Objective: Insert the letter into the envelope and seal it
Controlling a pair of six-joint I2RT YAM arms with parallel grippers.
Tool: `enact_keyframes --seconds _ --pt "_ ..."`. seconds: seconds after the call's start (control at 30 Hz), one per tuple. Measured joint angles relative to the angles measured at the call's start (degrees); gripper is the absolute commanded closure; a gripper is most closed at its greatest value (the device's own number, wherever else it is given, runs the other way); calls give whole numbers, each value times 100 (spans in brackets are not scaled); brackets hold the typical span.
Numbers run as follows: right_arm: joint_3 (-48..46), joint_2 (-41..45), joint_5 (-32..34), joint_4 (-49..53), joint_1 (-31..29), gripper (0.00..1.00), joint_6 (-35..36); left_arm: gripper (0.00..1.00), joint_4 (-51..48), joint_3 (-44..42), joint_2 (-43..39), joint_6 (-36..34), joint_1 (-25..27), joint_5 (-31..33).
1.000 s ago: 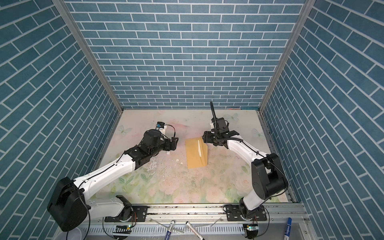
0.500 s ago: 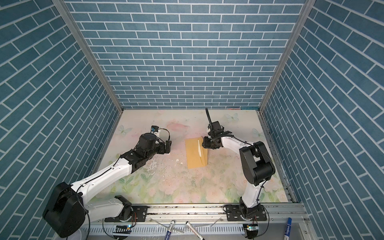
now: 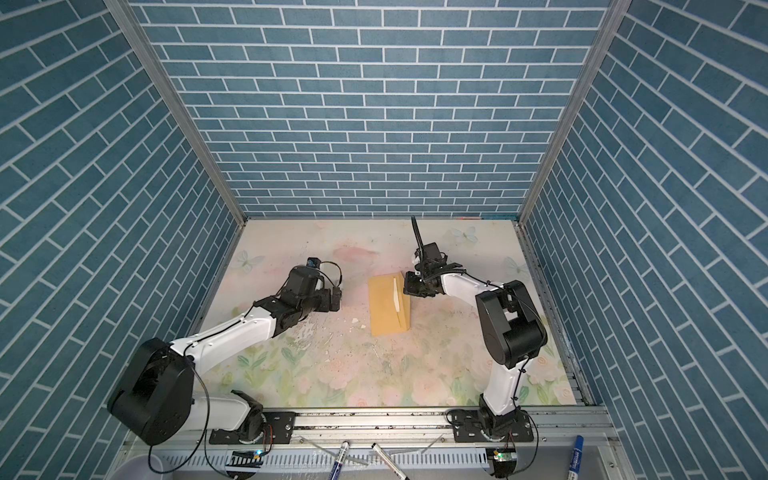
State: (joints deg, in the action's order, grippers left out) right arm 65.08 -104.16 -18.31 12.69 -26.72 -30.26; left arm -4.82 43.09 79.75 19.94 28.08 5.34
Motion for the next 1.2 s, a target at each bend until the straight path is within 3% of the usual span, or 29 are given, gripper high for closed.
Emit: enact_keyframes --seconds 0.37,0.77,1.2 --pt "-240 0 -90 -503 0 100 -555 13 -50 269 675 120 -35 -278" --pt "-317 2 -184 -732 0 55 -732 29 -50 619 1305 140 -55 -334" --pt "-321 717 118 -503 0 51 -310 47 37 846 1805 210 -138 -400"
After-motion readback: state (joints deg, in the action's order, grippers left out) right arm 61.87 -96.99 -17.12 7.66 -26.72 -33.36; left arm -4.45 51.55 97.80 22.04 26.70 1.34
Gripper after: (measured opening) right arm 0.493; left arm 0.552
